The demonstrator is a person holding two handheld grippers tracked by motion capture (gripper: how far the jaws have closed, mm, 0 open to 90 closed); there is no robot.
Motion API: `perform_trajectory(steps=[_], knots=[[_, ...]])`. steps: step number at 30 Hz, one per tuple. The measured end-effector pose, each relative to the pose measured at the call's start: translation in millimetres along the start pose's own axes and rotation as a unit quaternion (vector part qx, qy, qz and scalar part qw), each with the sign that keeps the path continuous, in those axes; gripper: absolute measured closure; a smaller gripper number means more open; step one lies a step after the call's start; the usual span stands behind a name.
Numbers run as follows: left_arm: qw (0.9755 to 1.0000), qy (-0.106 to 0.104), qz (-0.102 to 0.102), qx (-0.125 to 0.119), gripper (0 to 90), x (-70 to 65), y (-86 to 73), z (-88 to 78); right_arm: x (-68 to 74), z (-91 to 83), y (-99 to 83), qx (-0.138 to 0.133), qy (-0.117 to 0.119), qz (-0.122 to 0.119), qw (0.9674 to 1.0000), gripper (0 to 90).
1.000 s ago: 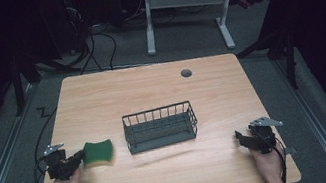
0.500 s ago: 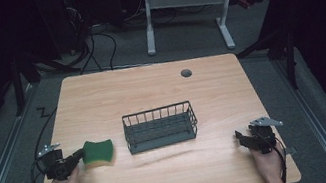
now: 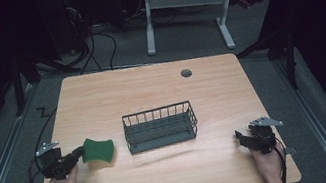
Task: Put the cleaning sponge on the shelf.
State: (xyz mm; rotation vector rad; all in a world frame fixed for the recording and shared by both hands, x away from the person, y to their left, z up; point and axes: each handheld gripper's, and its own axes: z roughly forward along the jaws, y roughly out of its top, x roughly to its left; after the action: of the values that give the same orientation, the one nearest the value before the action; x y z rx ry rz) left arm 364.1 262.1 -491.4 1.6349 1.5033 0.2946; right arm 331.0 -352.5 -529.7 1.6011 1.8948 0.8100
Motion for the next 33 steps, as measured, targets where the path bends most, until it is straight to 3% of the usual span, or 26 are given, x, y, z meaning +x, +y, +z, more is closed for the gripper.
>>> perform_trajectory(steps=[33], knots=[[0.9992, -0.016, 0.029, -0.023, 88.8, -14.9, 17.0, -25.0, 0.5, 0.2, 0.1, 0.001, 0.000, -0.002, 1.0000, 36.6]])
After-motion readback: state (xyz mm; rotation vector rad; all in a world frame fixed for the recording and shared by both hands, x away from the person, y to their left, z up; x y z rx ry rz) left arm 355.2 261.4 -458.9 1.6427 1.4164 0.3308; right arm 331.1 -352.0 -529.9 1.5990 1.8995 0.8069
